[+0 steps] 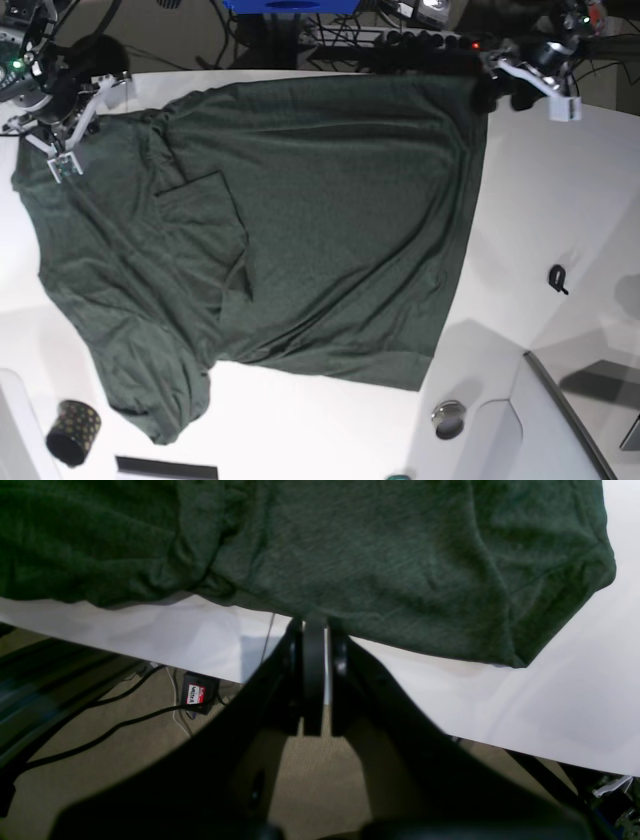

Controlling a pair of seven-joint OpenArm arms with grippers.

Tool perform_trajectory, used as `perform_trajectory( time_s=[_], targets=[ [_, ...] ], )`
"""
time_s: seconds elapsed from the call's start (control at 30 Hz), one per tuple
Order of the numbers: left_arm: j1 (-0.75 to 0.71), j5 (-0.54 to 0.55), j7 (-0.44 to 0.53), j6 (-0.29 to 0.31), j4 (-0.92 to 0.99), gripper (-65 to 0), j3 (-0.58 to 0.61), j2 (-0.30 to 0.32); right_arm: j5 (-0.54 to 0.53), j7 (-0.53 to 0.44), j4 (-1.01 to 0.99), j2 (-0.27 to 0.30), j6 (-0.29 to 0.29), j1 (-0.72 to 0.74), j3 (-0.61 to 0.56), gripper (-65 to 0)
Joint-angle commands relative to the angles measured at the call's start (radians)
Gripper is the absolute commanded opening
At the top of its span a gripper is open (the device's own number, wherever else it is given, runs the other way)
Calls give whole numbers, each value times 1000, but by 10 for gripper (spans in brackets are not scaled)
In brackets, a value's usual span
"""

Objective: Layout the t-shirt on the table in an organized manner, then fold the t-shirt properly
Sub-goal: 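Pull the held shirt edges apart with both grippers to stretch it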

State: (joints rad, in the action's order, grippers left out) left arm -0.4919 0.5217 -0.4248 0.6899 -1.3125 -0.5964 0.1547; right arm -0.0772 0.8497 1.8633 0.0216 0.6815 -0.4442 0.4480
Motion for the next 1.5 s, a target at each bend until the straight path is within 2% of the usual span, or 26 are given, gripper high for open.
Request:
perform_trajectory(
  time_s=[0.0, 0.17, 0.3, 0.37, 0.53, 0.57, 0.63, 0.73, 0.8, 0.87, 1.03, 1.37, 1.43, 1.47],
  targets=[
    [-4, -15, -6, 8, -6, -156, 13, 9, -8, -11, 16, 8, 5, 2, 8, -638],
    [11, -19, -12, 8, -5, -158, 69, -19, -8, -11, 14, 5, 5, 23, 70, -638],
    [12, -19, -13, 8, 14, -168, 71, -37, -8, -11, -49, -24, 5, 92, 223, -636],
    [14, -19, -13, 8, 40, -219, 71, -37, -8, -11, -103, -25, 5, 134, 297, -635],
    [15, -19, -13, 8, 93, -406, 106, -31, -9, -11, -250, -19, 17, 232, 453, -624],
    [15, -19, -13, 8, 96, -439, 114, -30, -9, -11, -270, -19, 17, 249, 484, -602],
    [15, -19, -13, 8, 98, -518, 122, -30, -9, -11, -314, -19, 17, 276, 532, -516],
    [15, -19, -13, 8, 90, -650, 115, -30, -9, -11, -376, -7, 17, 308, 575, -339],
    [15, -19, -13, 8, 87, -650, 114, -22, -9, -11, -434, 25, 17, 331, 579, -239],
    [15, -13, -13, 8, 87, -650, 122, 1, -9, -16, -497, 56, 17, 361, 585, -201],
    [14, -11, -13, 8, 87, -650, 115, 24, -9, -117, -581, 91, 17, 376, 585, -209],
    [14, -11, -13, 8, 87, -650, 115, 30, -80, -123, -704, 122, 17, 385, 585, -219],
    [11, -11, -13, 8, 86, -650, 115, 30, -80, -123, -721, 123, 17, 388, 584, -276],
    [9, -13, -13, 8, 80, -650, 115, 32, -80, -123, -721, 123, 17, 388, 584, -329]
  ],
)
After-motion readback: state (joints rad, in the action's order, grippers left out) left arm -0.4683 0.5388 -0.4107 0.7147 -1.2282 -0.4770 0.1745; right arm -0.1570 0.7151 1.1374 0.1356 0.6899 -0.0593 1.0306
